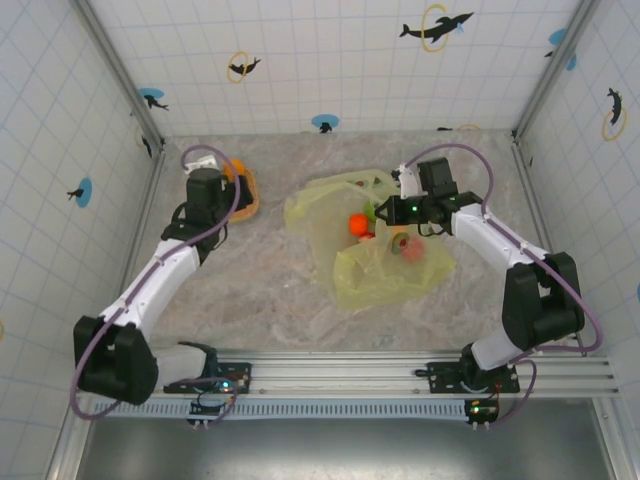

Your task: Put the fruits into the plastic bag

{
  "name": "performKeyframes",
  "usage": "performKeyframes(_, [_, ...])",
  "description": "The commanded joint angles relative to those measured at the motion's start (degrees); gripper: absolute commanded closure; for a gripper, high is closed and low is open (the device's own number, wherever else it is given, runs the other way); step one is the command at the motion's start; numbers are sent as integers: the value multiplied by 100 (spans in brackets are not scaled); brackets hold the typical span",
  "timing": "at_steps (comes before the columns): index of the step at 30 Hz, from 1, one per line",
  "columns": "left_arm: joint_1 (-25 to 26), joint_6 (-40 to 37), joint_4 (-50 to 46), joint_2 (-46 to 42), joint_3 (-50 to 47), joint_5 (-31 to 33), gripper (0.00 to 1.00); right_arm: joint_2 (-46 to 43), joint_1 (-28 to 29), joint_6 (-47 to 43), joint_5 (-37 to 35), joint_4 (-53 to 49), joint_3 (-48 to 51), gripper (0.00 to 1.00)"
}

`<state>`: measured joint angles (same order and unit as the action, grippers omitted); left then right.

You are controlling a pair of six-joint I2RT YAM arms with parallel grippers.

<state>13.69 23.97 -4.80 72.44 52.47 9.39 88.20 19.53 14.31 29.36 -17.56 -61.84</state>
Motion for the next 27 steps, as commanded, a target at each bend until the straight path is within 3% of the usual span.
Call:
performKeyframes(1, [-415,483,99,603,22,-315,16,-154,40,-66,-45,131,52,100])
performKeyframes(8, [-944,419,236,1842,514,-348,17,-181,34,-69,-49,96,27,100])
performKeyframes(17, [-1019,108,76,3091,1228,-213,20,-106,42,-52,-36,96,-49,100])
performKeyframes(27, [-1086,-126,-34,3898,1776,-234,29,-75,68,-77,-78,-2,-109,100])
